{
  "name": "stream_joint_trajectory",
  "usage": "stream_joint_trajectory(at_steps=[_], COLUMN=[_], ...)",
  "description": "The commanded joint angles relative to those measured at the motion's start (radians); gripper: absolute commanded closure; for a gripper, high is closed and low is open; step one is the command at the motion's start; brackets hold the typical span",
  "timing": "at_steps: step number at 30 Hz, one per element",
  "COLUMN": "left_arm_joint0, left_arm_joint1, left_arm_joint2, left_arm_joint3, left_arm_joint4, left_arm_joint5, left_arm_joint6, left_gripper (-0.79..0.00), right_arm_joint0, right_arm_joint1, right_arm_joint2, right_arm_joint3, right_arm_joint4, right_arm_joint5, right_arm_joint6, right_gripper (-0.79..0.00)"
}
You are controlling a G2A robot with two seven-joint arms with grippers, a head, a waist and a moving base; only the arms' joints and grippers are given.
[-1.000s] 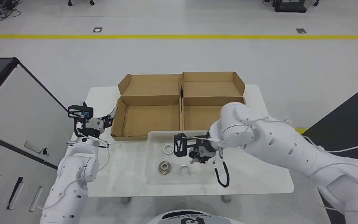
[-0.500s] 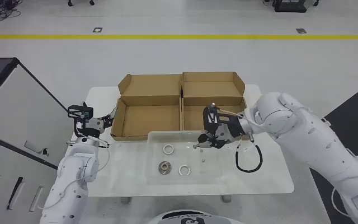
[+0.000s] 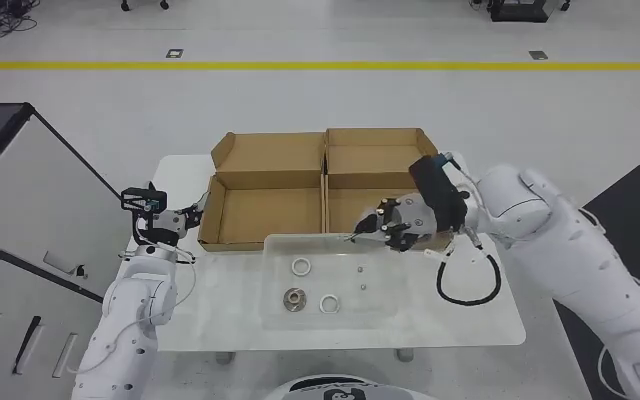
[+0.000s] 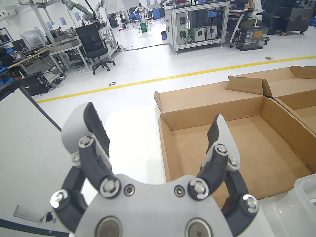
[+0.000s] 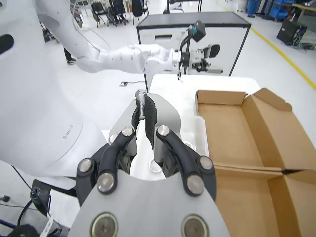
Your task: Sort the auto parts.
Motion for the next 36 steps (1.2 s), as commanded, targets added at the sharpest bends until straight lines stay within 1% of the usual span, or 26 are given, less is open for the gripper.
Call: stream_joint_trajectory(at_steps=[1, 5, 16, 18, 20, 23, 27, 32, 36], left_arm_joint0=[0.0, 0.0, 0.0, 0.0, 0.0, 0.0, 0.0, 0.0, 0.0], left_arm_joint1=[0.0, 0.0, 0.0, 0.0, 0.0, 0.0, 0.0, 0.0, 0.0], left_arm_joint2=[0.0, 0.0, 0.0, 0.0, 0.0, 0.0, 0.0, 0.0, 0.0], left_arm_joint3=[0.0, 0.0, 0.0, 0.0, 0.0, 0.0, 0.0, 0.0, 0.0], left_arm_joint4=[0.0, 0.0, 0.0, 0.0, 0.0, 0.0, 0.0, 0.0, 0.0], left_arm_joint5=[0.0, 0.0, 0.0, 0.0, 0.0, 0.0, 0.0, 0.0, 0.0], left_arm_joint6=[0.0, 0.0, 0.0, 0.0, 0.0, 0.0, 0.0, 0.0, 0.0], left_gripper=[-0.785, -0.785, -0.785, -0.785, -0.785, -0.785, -0.785, -0.785, -0.785], right_arm_joint0=[-0.002, -0.004, -0.001, -0.014, -0.017, -0.041, -0.061, -0.06, -0.038], right_arm_joint1=[-0.004, -0.011, -0.013, -0.018, -0.02, -0.026, -0.036, -0.057, -0.08], right_arm_joint2=[0.011, 0.017, 0.012, 0.024, 0.056, 0.097, 0.142, 0.15, 0.135], right_arm_joint3=[-0.012, -0.037, -0.043, -0.053, -0.052, -0.06, -0.105, -0.152, -0.165], right_arm_joint4=[-0.003, -0.028, -0.044, -0.013, -0.017, 0.059, 0.117, 0.177, 0.231], right_arm_joint5=[0.0, 0.0, 0.0, 0.019, 0.015, 0.0, 0.0, 0.0, 0.0], right_arm_joint6=[-0.044, -0.09, -0.087, -0.153, -0.201, -0.328, -0.427, -0.47, -0.473], right_gripper=[0.0, 0.0, 0.0, 0.0, 0.0, 0.0, 0.0, 0.0, 0.0])
